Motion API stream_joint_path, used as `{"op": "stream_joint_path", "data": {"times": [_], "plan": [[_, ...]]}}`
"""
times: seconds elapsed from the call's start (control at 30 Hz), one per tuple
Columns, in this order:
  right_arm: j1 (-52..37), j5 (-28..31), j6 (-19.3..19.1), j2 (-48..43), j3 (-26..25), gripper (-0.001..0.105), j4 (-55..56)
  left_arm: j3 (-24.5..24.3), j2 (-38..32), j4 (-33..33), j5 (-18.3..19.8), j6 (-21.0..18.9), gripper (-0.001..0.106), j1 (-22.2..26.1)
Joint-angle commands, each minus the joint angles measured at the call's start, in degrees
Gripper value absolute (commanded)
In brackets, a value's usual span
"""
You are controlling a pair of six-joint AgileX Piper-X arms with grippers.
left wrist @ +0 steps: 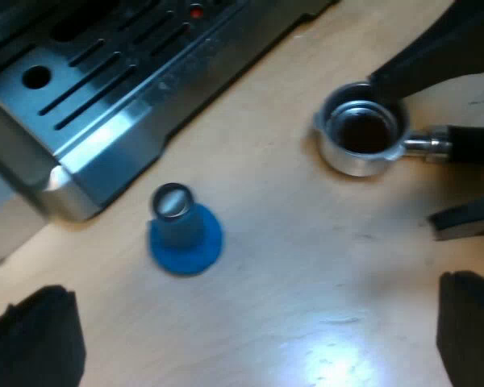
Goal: Grind coffee beans and then tamp
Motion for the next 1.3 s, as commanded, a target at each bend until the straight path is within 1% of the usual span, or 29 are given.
{"op": "stream_joint_path", "data": {"times": [0.03, 0.1, 0.17, 0.23, 0.3, 0.33, 0.4, 0.47, 0.53, 0.6, 0.63, 0.67, 0.7, 0.83, 0.97, 1.1, 1.3], "plan": [[-0.06, 0.13, -0.46, 0.05, -0.11, 0.076, -1.75, -0.03, 0.14, -1.42, -2.51, -0.44, 0.089, -0.27], [-0.06, 0.13, -0.46, 0.05, -0.11, 0.076, -2.08, -0.03, 0.77, -2.31, -3.58, -0.44, 0.089, -0.27], [-0.06, -0.11, -0.46, 0.05, -0.11, 0.076, -2.06, -0.22, 1.52, -2.13, -3.72, -0.44, 0.089, -0.27], [-0.06, -0.13, 0.62, 0.05, -0.11, 0.076, -2.06, -0.37, 2.8, -1.77, -3.72, -0.44, 0.089, -0.27], [-0.06, -0.13, 1.95, 0.05, -0.11, 0.076, -2.06, -0.85, 7.17, -0.93, -3.72, -0.44, 0.089, -0.27], [-0.06, -0.13, 2.06, 0.05, -0.11, 0.076, -2.06, -0.89, 7.83, -0.96, -3.72, -0.44, 0.089, -0.27], [-0.06, -0.13, 2.1, 0.05, -0.11, 0.076, -2.06, -1.26, 11.99, -2.3, -2.71, -0.44, 0.089, -0.27], [-0.06, -0.13, 2.1, 0.05, -0.11, 0.076, -2.06, -1.88, 14.19, -3.07, -2.17, -0.44, 0.089, -1.21], [-0.06, -0.13, 2.1, 0.05, -0.11, 0.076, -2.06, -2.78, 16.38, -3.56, -2.87, -0.44, 0.089, -2.62], [-0.06, -0.13, 2.1, 0.05, -0.11, 0.076, -2.06, -4.05, 19.7, -3.56, -5.3, -0.44, 0.089, -4.51], [-0.06, -0.13, 2.1, 0.05, -0.11, 0.076, -2.06, -4.34, 20.6, -3.56, -5.81, -0.44, 0.089, -4.93], [-0.06, -0.13, 2.1, 0.05, -0.11, 0.076, -2.06, -4.74, 21.5, -3.56, -6.29, -0.44, 0.089, -5.16], [-0.06, -0.13, 2.1, 0.05, -0.11, 0.076, -2.06, -5.45, 23.88, -3.56, -6.71, -0.44, 0.089, -5.31], [-0.06, -0.13, 2.1, 0.05, -0.11, 0.076, -2.06, -6.5, 28.97, -3.67, -7.19, -0.44, 0.089, -5.31], [-0.06, -0.13, 2.1, 0.05, -0.11, 0.076, -2.06, -6.69, 33.94, -5.41, -8.41, -0.44, 0.089, -5.31], [-0.06, -0.13, 2.1, 0.05, -0.11, 0.076, -2.06, -6.69, 38.03, -8.43, -8.38, -0.02, 0.089, -5.23], [-0.06, -0.13, 2.1, 0.05, -0.11, 0.076, -2.06, -6.69, 41.78, -11.09, -7.92, 1.02, 0.089, -5.23]]}}
